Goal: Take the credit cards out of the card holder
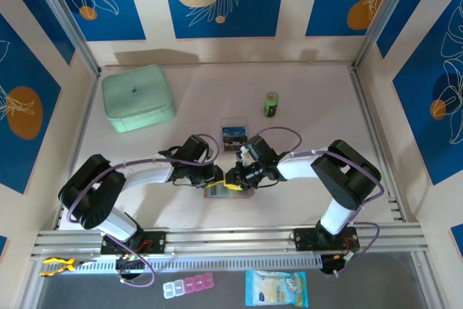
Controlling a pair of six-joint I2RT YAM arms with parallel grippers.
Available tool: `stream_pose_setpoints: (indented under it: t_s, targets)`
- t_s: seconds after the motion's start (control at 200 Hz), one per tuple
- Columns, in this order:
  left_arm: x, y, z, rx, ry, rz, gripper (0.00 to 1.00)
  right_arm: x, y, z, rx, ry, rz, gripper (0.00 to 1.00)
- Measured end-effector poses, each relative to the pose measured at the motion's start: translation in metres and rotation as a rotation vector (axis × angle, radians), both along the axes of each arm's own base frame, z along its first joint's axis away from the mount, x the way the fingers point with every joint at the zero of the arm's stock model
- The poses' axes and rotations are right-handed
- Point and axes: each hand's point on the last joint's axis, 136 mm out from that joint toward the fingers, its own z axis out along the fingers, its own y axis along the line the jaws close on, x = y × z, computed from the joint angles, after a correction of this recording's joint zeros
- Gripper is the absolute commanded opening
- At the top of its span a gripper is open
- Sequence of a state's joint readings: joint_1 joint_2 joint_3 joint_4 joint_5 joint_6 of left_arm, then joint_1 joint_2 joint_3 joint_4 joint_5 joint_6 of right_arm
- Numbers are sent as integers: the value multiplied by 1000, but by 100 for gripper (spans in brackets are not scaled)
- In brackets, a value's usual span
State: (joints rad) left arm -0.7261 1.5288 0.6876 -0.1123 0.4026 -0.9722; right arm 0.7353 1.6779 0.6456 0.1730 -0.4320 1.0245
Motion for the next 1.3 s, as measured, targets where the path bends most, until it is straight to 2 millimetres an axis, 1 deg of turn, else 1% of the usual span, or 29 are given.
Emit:
stream_pose_setpoints:
  t_s: [0.085,0.165,0.345,0.55,0.645,0.745,0.91,1.045,1.16,1.301]
  targets:
    - [0,-1,1,-6,-1,1,25,-1,-1,1,3,4,-2,24]
    - [0,-2,1,-11,2,2,25,-1,-2,6,9,-7,-5,25]
    - [1,-4,5,-16,4,4,28,3,-8,33,25,-68,-28,26]
    - [8,-20,23,-54,-30,-17,37,10,-27,53,3,-122,-71,26]
    - [9,-29,32,-71,-45,-33,40,13,-37,60,-11,-142,-94,27]
    - [10,-39,36,-79,-53,-51,41,18,-50,68,-21,-165,-126,28]
    - [10,-50,33,-74,-46,-73,43,26,-68,82,-26,-199,-175,29]
    - [11,-60,32,-71,-42,-87,44,28,-79,87,-34,-210,-198,31]
    - [10,-67,27,-67,-33,-102,45,28,-84,91,-33,-218,-212,32]
    - [7,-71,16,-52,-11,-113,45,27,-87,93,-34,-219,-217,32]
